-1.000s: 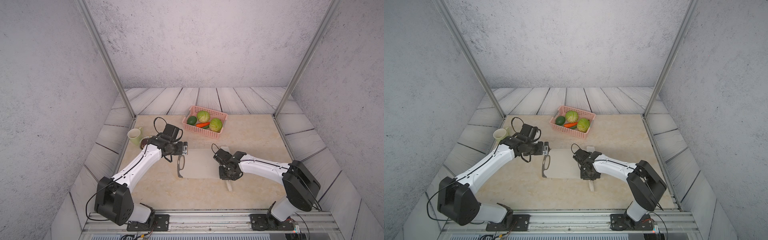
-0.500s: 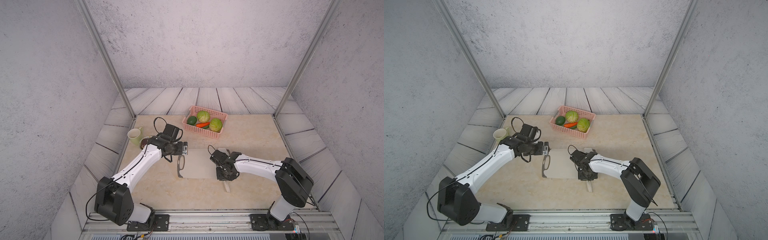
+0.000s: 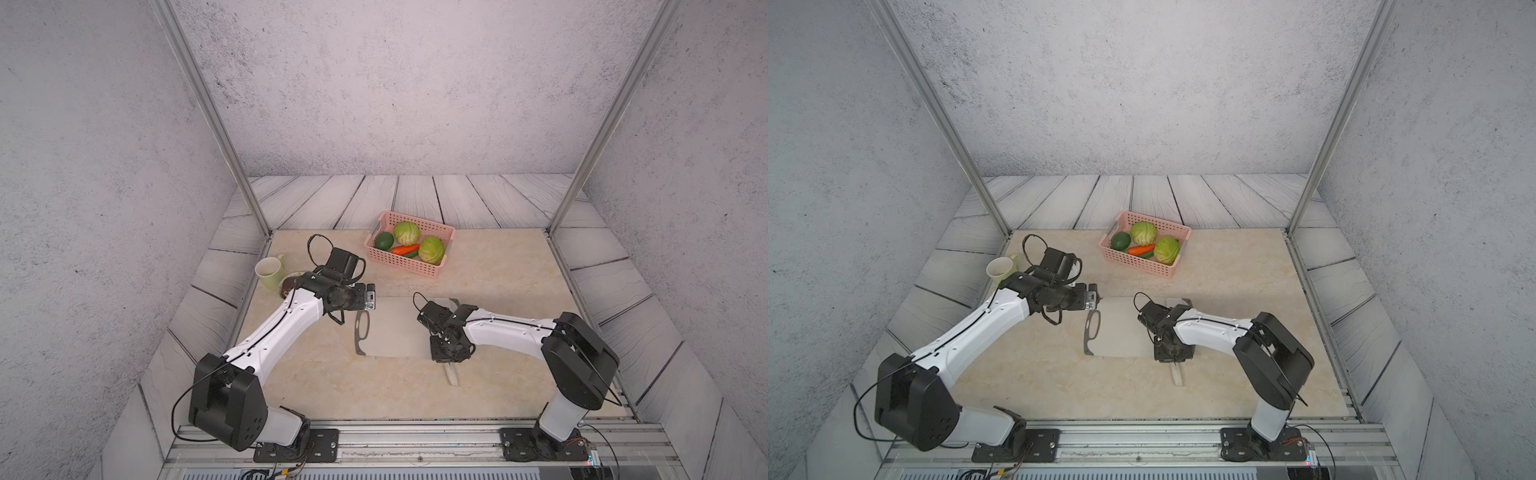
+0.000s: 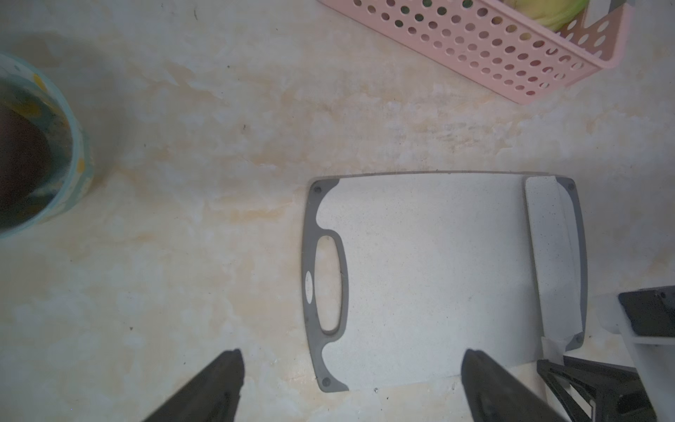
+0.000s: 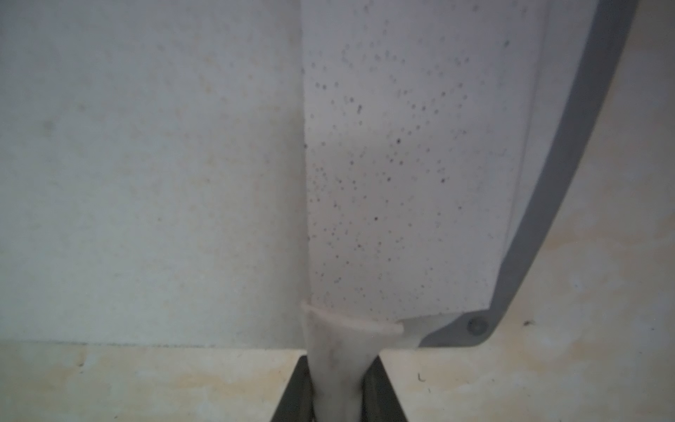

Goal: Align the knife with the edge of the cutting board
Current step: Place the knife at the edge of the cutting board.

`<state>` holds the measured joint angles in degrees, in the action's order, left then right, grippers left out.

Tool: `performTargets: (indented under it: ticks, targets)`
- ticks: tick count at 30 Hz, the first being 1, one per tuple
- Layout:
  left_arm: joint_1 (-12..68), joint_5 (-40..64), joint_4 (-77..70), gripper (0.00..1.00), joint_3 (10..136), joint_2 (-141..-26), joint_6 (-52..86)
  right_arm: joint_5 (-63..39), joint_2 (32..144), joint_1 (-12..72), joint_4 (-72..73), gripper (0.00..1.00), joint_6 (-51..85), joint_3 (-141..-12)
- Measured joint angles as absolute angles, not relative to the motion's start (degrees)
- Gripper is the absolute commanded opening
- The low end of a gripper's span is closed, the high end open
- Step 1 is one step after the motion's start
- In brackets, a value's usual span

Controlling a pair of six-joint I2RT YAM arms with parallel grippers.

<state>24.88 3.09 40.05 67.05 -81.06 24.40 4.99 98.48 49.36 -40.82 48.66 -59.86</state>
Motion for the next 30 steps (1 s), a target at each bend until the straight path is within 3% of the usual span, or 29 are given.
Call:
performTargets:
  ticks: [13, 30]
  targets:
    - [24.9, 3.0, 40.1, 0.98, 67.0, -81.1, 24.4, 4.6, 98.8, 49.6, -40.8, 0.36, 48.9, -60.5]
    - [24.9, 3.0, 40.1, 0.98, 67.2, -81.2, 24.4, 2.3, 94.5, 50.4, -40.1, 0.45, 49.1, -55.6]
